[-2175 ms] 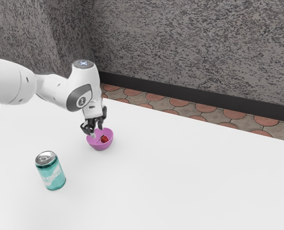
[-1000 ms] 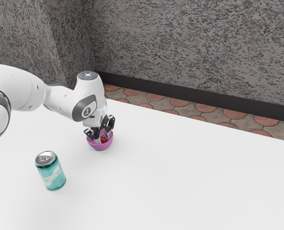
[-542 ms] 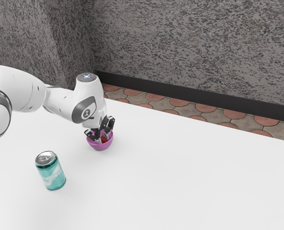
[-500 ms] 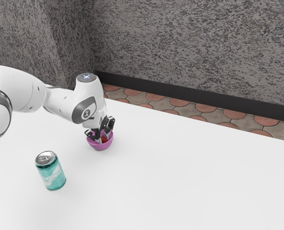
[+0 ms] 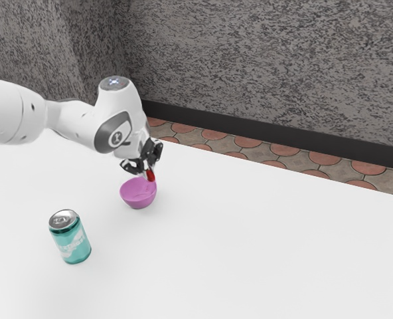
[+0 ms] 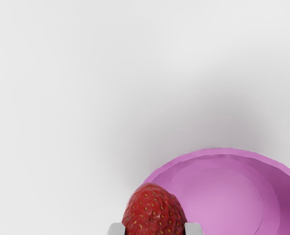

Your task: Take strawberry from the bowl

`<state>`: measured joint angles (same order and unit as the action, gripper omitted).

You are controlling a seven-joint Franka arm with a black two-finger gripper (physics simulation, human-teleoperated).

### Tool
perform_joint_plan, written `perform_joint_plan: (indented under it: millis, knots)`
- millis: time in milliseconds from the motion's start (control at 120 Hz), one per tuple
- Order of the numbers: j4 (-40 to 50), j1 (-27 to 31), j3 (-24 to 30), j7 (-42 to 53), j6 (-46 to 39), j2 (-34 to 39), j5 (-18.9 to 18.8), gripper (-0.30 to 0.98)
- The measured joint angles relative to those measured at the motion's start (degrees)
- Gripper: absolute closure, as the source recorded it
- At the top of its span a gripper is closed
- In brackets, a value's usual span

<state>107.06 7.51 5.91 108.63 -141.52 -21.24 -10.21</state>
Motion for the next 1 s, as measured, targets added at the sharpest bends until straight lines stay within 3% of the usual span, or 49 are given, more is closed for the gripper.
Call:
perform_joint_plan:
  millis: [167, 433, 650, 783, 850, 942, 1000]
  knots:
    - [-0.7, -3.2, 2.8, -0.3, 1.4, -0.1, 1.5, 0.74]
    - [-7.7, -4.3, 7.4, -0.9, 1.3, -7.2, 2.2, 0.76]
    - [-8.0, -4.3, 7.4, -2.3, 1.3, -8.2, 1.7, 0.35]
    - [-8.4, -4.2, 7.2, -4.2, 1.5, -7.9, 1.9, 0.19]
    - [-8.9, -3.5, 3.8, -10.6, 5.7, -4.2, 3.5, 0.14]
    - [-9.8, -0.3, 1.0, -24.5, 20.9, 15.8, 4.8, 0.09]
    - [-11.8, 2.0, 0.7, -32.4, 28.8, 21.7, 5.4, 0.07]
